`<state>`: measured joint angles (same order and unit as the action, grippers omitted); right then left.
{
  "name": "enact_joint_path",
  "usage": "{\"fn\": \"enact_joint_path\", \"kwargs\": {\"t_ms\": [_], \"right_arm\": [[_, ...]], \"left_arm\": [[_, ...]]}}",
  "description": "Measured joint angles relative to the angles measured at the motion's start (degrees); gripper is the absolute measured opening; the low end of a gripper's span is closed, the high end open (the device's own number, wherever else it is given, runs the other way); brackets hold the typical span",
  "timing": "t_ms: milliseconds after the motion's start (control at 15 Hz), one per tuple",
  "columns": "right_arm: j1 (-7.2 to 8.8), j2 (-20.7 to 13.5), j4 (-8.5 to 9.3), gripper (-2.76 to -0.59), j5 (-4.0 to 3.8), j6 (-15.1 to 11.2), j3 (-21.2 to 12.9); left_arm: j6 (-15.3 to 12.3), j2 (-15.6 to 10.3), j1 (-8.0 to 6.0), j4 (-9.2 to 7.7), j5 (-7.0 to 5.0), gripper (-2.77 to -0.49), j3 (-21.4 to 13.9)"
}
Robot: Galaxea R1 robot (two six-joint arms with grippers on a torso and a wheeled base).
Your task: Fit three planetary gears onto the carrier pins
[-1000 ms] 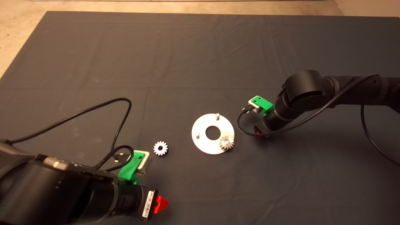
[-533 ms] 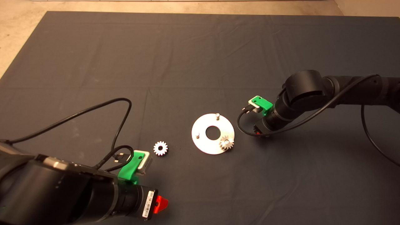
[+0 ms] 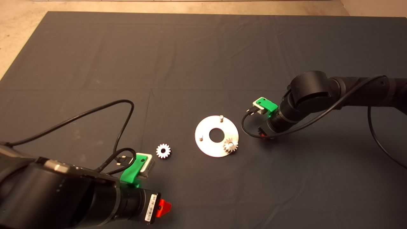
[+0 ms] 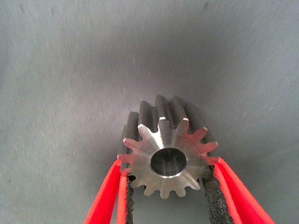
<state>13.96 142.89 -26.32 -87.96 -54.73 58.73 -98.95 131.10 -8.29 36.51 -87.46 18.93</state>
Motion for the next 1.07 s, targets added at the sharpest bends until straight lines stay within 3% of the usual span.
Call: {"fn": "enact_joint_path", "kwargs": {"t_ms": [267,667,867,1067], "right_arm": [[0.7,0.11,0.0,-2.53,0.07,-0.01,0.0],[3.98,1.17,0.0,-2.54,0.04,-1.09,0.0],[5.06,3.17,0.02,-2.54,0.03,-3.42,-0.02],[5.13,10.0,0.26,-2.55,0.03,-7.22,-0.02]], "left_arm": [[0.0,0.02,0.0,0.0,0.0,-0.92,0.0],[0.0,0.17,0.0,0.0,0.02,-0.92,0.0],[0.0,0.18,0.0,0.0,0.0,-0.92,0.0],[0.01,0.33,-0.02,0.0,0.05,-0.92,0.0]]}}
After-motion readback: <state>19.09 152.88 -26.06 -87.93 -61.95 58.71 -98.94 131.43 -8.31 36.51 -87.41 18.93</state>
